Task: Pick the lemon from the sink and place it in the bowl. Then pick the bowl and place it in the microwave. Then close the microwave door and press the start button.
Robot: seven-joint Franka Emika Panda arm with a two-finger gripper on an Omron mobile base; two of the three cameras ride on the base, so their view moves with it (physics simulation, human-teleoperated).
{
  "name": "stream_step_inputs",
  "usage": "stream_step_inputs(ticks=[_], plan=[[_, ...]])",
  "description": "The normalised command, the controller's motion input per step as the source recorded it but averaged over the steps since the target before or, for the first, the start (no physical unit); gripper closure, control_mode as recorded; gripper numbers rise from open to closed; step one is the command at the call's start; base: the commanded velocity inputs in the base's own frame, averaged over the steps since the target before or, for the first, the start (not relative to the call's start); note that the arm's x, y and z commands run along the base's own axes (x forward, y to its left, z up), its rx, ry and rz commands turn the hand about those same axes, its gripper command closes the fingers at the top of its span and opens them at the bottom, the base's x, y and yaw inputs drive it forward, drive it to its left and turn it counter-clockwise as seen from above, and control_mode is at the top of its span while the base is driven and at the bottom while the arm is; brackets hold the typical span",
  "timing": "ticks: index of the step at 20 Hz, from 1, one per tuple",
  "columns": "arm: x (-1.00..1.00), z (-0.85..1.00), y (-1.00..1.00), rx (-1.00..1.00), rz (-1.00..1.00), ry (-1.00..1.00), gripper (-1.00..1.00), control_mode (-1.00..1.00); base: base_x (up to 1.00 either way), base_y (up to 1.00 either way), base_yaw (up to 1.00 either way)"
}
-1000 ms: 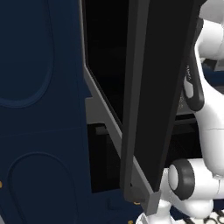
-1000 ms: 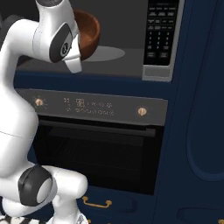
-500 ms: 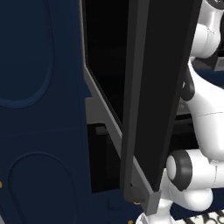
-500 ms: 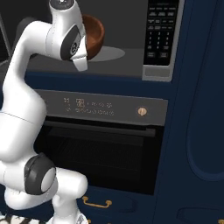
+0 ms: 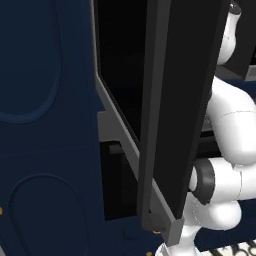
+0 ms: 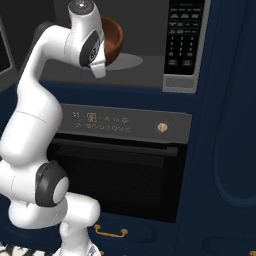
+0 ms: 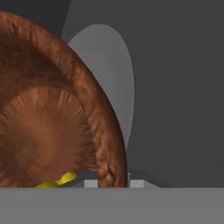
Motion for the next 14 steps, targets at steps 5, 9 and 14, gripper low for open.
stream_step_inputs(ticks=[5,9,14], plan=[[0.43,-0.02,0.00,0.01,0.00,0.00,1.00,-1.00,0.00,0.00,0.00],[0.15,-0.09,0.00,0.01,0.00,0.00,-1.00,-1.00,0.00,0.00,0.00],[-0.26,0.04,-0.06,0.06,0.00,-0.13,-1.00,-1.00,0.00,0.00,0.00]])
